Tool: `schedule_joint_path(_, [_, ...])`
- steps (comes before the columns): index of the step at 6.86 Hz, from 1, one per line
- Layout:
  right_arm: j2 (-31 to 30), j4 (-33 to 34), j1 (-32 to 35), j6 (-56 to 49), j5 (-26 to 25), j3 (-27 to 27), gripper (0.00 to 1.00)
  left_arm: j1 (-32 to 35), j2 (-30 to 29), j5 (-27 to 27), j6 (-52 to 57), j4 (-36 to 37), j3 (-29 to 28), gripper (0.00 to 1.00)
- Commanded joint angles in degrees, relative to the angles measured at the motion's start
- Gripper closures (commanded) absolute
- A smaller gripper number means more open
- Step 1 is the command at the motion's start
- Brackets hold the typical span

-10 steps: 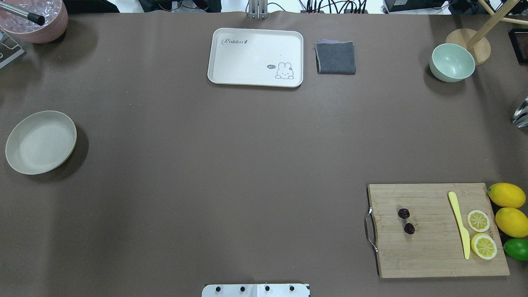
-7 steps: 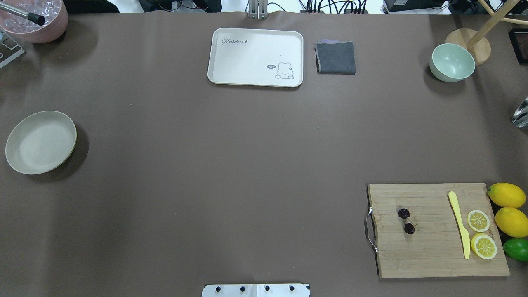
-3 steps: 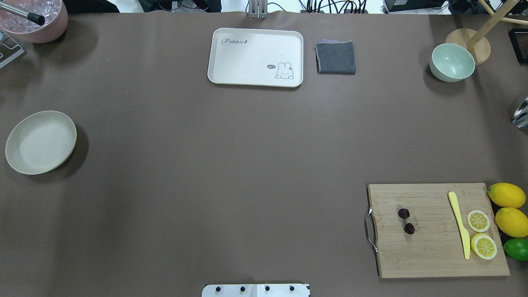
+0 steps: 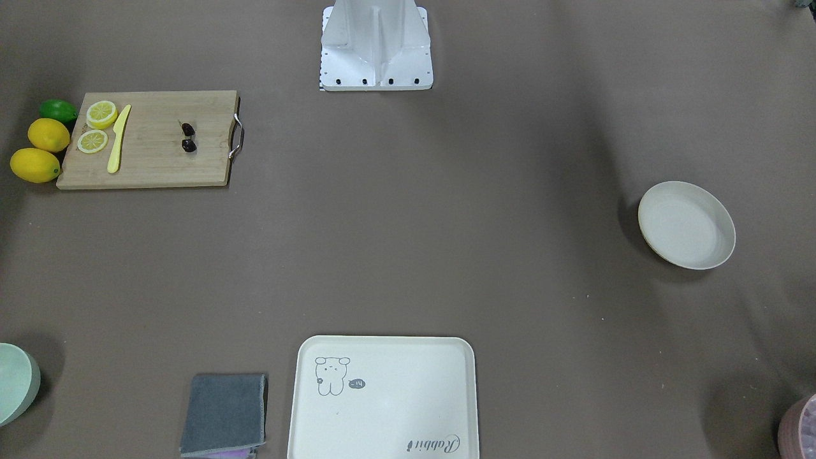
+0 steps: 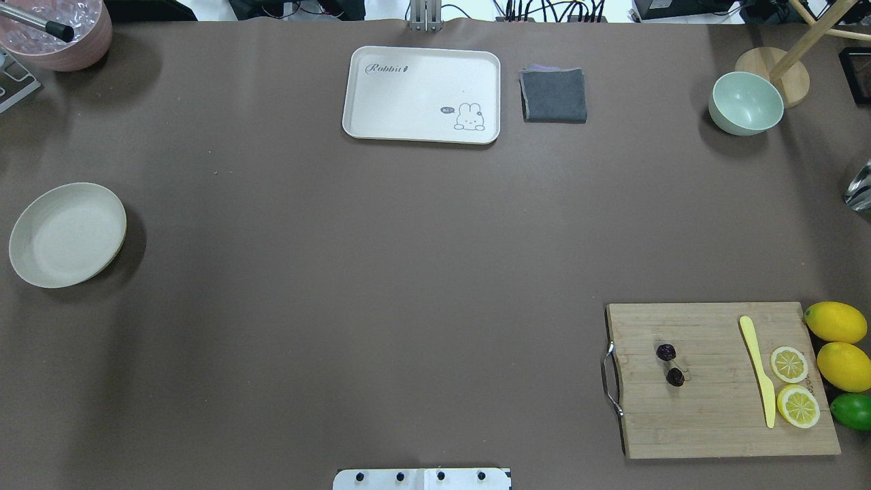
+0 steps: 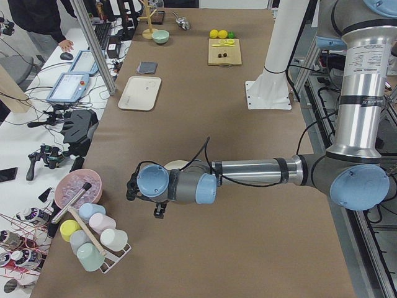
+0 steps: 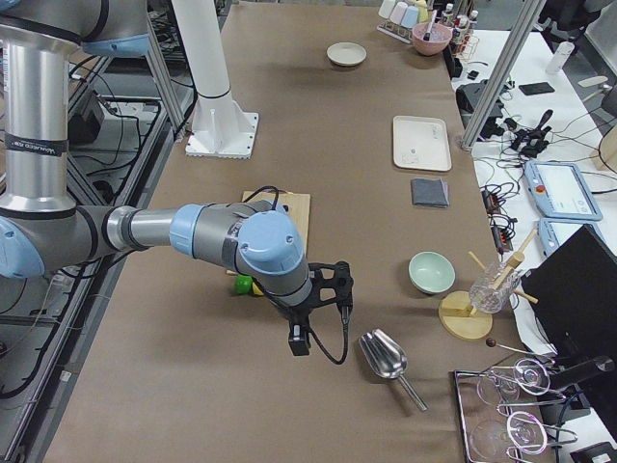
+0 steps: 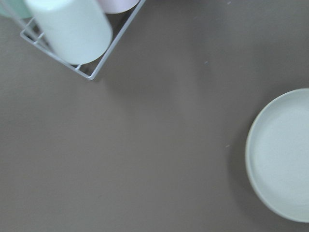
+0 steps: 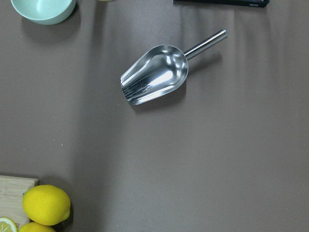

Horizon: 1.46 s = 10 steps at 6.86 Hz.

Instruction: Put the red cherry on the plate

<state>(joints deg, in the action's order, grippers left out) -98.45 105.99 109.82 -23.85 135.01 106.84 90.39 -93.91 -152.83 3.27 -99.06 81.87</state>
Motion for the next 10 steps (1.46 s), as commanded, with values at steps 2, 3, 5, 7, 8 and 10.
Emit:
schedule_joint_path(2, [0.28, 0.0, -0.13, 0.65, 0.08, -0.4, 0.0, -10.2, -4.61, -1.08, -14.09, -20.54, -12.22, 0.01])
schedule_joint_path(3, [0.54, 0.09, -0.13, 0.65, 0.08, -0.23, 0.0, -11.97, -4.61, 0.33, -18.0, -28.04, -14.95, 0.01])
schedule_joint_path(5, [0.37, 0.09, -0.13, 0.65, 0.16, -0.14, 0.0, -13.56, -3.83, 0.6, -19.79, -33.36, -16.46, 0.01])
schedule_joint_path(7, [0.01, 0.0, -0.13, 0.56, 0.16, -0.22, 0.0, -13.83, -3.65, 0.69, -20.23, -36.72, -17.7, 0.02])
schedule_joint_path(8, [-0.07, 0.0, -0.13, 0.47, 0.16, -0.31, 0.0, -13.92, -3.65, 0.69, -20.5, -37.52, -18.31, 0.03])
schedule_joint_path(10, [-0.16, 0.0, -0.13, 0.38, 0.34, -0.31, 0.0, -19.34, -4.08, 3.05, -23.56, -37.96, -18.23, 0.03])
